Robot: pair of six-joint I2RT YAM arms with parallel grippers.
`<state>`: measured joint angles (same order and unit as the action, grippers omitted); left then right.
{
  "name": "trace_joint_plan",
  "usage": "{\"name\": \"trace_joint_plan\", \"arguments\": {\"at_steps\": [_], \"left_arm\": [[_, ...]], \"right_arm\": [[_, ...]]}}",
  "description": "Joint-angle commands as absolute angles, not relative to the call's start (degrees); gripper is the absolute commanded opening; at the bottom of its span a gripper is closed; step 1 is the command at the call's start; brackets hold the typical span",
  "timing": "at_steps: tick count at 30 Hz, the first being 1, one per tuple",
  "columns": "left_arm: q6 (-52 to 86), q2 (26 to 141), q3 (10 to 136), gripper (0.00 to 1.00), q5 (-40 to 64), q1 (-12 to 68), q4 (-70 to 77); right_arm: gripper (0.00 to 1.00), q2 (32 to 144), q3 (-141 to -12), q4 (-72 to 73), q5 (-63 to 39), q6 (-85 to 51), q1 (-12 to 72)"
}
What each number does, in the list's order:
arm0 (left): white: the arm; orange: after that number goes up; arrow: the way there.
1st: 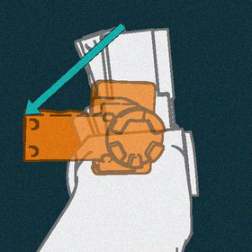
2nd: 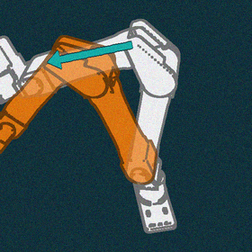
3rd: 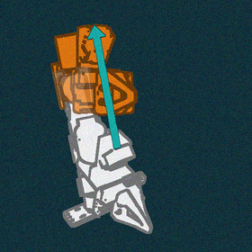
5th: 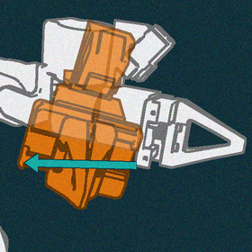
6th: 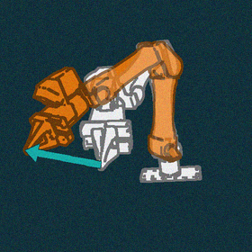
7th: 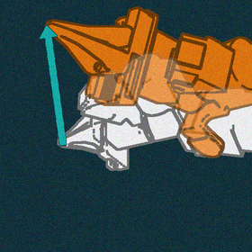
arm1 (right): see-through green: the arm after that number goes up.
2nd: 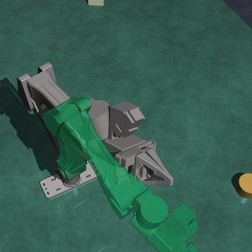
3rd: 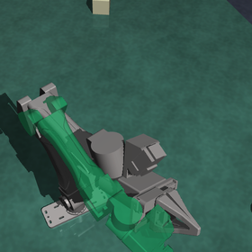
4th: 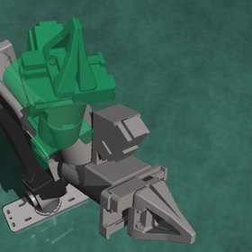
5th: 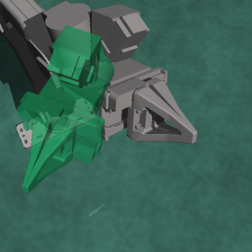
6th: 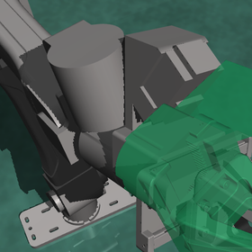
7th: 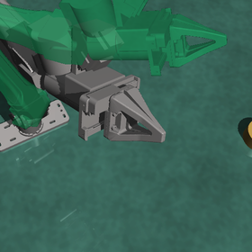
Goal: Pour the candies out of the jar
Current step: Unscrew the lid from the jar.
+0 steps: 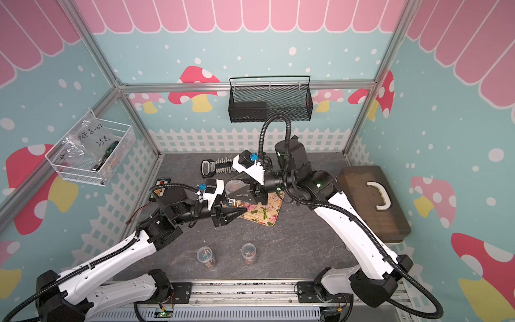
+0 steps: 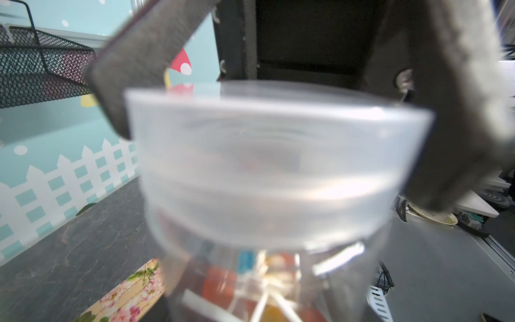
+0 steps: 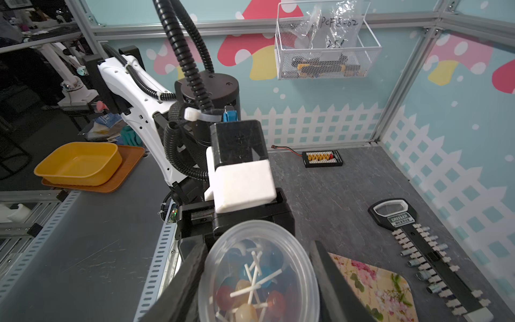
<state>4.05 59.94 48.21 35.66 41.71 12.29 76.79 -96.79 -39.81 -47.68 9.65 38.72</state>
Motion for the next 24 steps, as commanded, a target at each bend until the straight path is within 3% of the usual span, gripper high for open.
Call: {"name": "trace_joint_plan", "arguments": {"at_steps": [1, 8, 15, 24], "left_arm": [[7.29, 60.18, 48.52, 0.40, 35.51, 41.22, 8.91], [7.20, 59.65, 47.64, 0.40, 34.19, 41.20, 9.89], [7.53, 59.76, 47.20, 0.40, 33.50, 41.21, 10.87], [7.01, 58.86, 46.54, 0.40, 31.93, 41.24, 10.33]], "right_arm": [[0.36, 76.72, -99.34, -36.97, -55.54, 16.10, 38.88], [0.46, 75.18, -96.54, -36.48, -51.61, 13.82, 38.85], [0.74, 73.42, -95.24, -36.29, -48.91, 12.48, 38.83], [0.80, 71.65, -95.30, -33.86, -36.67, -0.67, 38.85]]}}
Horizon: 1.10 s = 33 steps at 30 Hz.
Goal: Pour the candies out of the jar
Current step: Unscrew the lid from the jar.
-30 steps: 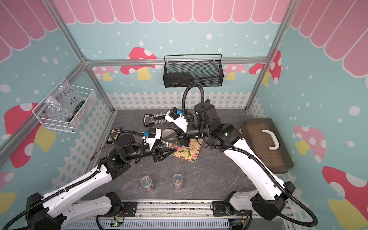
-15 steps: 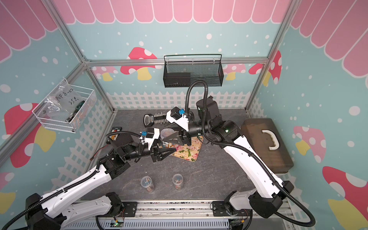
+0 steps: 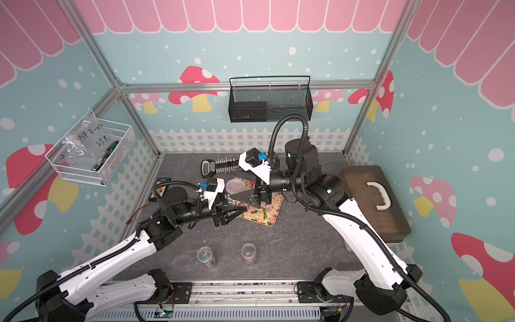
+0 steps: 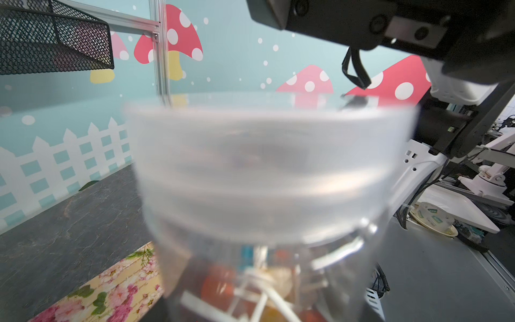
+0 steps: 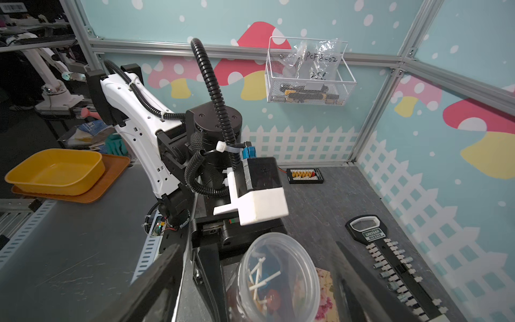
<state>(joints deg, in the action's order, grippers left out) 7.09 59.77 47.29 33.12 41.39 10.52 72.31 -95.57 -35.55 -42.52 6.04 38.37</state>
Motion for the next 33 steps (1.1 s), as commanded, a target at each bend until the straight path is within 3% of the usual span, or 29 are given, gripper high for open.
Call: {"name": "trace_joint_plan", "arguments": {"at_steps": [1, 9, 25, 33], "left_arm": [[6.94, 58.67, 46.43, 0.40, 31.74, 41.22, 10.27], [5.34, 58.60, 47.00, 0.40, 31.21, 41.15, 7.91], [5.47, 58.96, 47.29, 0.40, 31.38, 41.16, 7.91], [5.30, 58.70, 47.28, 0.40, 31.21, 41.13, 7.73]], "right_arm": [[0.78, 71.31, -94.95, -33.63, -34.95, -3.16, 38.85], [0.73, 69.87, -90.31, -34.40, -29.74, -13.75, 41.27], [0.73, 73.11, -90.49, -35.86, -27.74, -14.08, 43.95], [0.55, 74.20, -91.26, -35.80, -28.38, -13.26, 43.95]]}}
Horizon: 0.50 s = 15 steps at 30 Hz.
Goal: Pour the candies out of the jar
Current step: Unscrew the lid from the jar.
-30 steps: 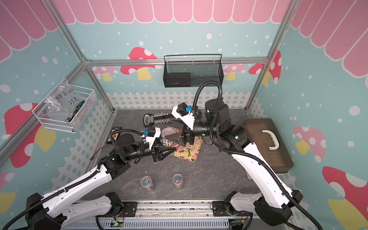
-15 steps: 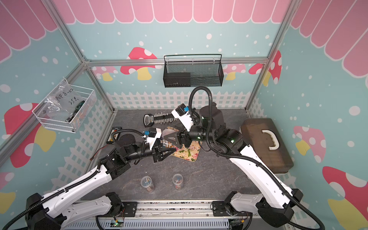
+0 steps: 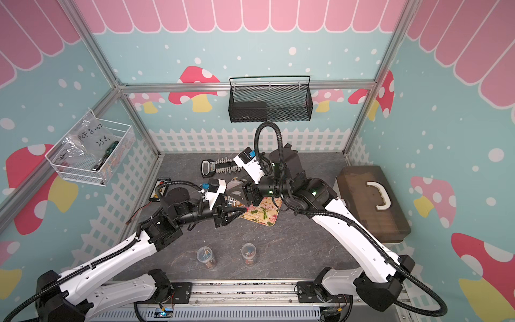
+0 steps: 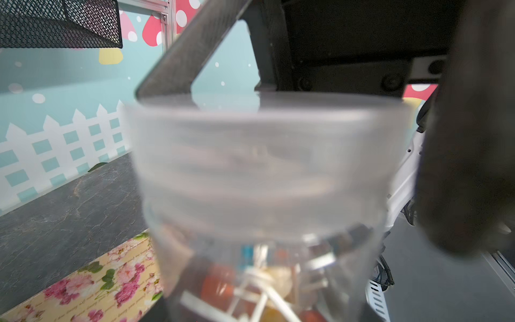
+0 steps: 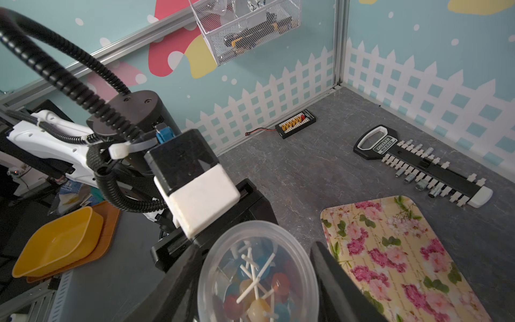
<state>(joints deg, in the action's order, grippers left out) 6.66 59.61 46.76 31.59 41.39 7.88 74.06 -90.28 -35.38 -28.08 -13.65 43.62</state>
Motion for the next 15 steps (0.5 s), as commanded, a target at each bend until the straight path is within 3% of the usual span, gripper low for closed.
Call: {"name": "trace_joint_plan", "arguments": {"at_steps": [1, 5, 9, 15], "left_arm": [[5.33, 58.71, 47.29, 0.40, 31.20, 41.19, 7.76], [5.26, 58.65, 47.37, 0.40, 31.46, 41.14, 7.56], [5.36, 58.70, 47.55, 0.40, 32.24, 41.13, 7.46], [5.23, 59.46, 49.05, 0.40, 34.55, 41.20, 5.81]], "right_arm": [[0.50, 74.10, -91.31, -35.84, -28.43, -12.82, 43.92], [0.36, 73.52, -92.54, -36.44, -28.46, -9.95, 43.92], [0.35, 73.91, -95.17, -37.91, -32.65, -2.91, 43.56], [0.35, 72.05, -95.91, -38.78, -46.57, 18.10, 42.60]]}}
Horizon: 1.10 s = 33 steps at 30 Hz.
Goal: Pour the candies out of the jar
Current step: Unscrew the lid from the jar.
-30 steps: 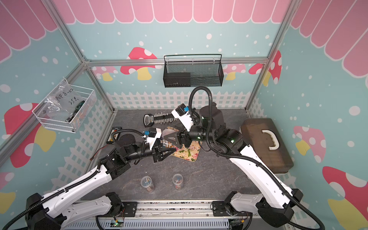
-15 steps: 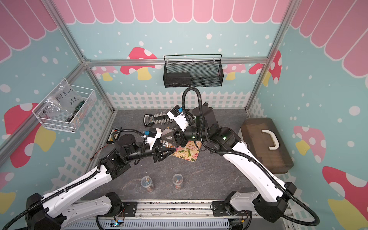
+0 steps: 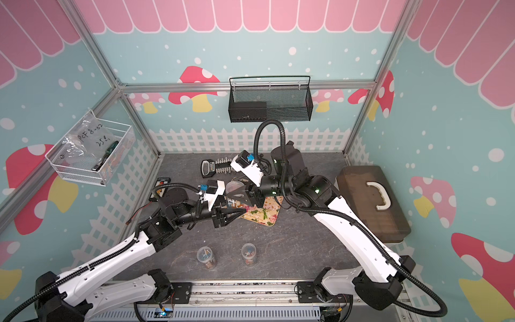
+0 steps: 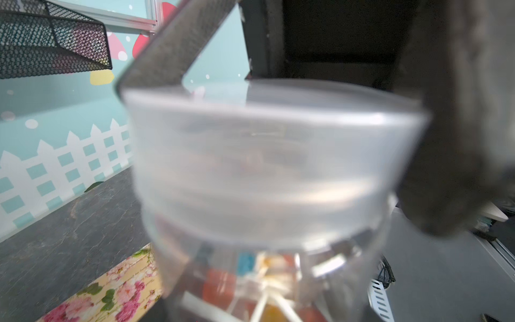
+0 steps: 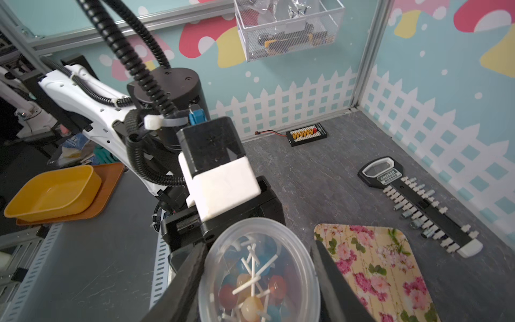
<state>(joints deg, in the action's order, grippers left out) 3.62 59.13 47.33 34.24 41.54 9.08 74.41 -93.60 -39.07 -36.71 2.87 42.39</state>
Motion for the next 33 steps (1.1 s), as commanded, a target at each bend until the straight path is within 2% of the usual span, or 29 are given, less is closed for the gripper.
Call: {"name": "trace_joint_plan", "arguments": {"at_steps": [1, 9, 12, 13, 16, 19, 22, 25, 28, 33], "left_arm": [[5.04, 59.60, 49.50, 0.40, 34.92, 41.13, 5.24], [5.84, 59.38, 48.95, 0.40, 34.72, 41.22, 6.61], [5.89, 59.18, 48.80, 0.40, 34.54, 41.18, 6.93], [5.88, 59.19, 48.78, 0.40, 34.38, 41.20, 7.14], [5.97, 59.22, 48.65, 0.40, 34.20, 41.18, 7.55], [6.23, 59.09, 48.19, 0.40, 33.68, 41.15, 8.33], [6.42, 58.63, 47.55, 0.40, 32.90, 41.15, 8.95], [6.33, 58.36, 47.20, 0.40, 32.28, 41.17, 8.84], [5.98, 58.22, 47.16, 0.40, 31.91, 41.20, 8.53], [5.30, 58.18, 47.55, 0.40, 31.71, 41.14, 7.78]], "right_arm": [[0.34, 72.37, -96.67, -39.37, -46.74, 19.45, 42.10], [0.34, 76.14, -100.90, -43.93, -49.85, 20.47, 40.61], [0.38, 76.40, -100.47, -43.79, -49.56, 19.40, 40.65], [0.42, 76.46, -100.29, -43.75, -49.18, 19.02, 40.61], [0.70, 75.81, -99.64, -42.69, -47.38, 17.06, 40.63], [0.79, 74.20, -98.40, -40.10, -47.08, 13.83, 40.61], [0.82, 71.42, -95.31, -34.29, -45.42, 7.41, 40.61], [0.84, 69.19, -92.71, -29.96, -38.32, -1.46, 40.61], [0.83, 69.23, -92.25, -30.73, -32.75, -8.90, 40.61], [0.80, 70.40, -92.27, -33.67, -31.16, -14.69, 41.11]]}}
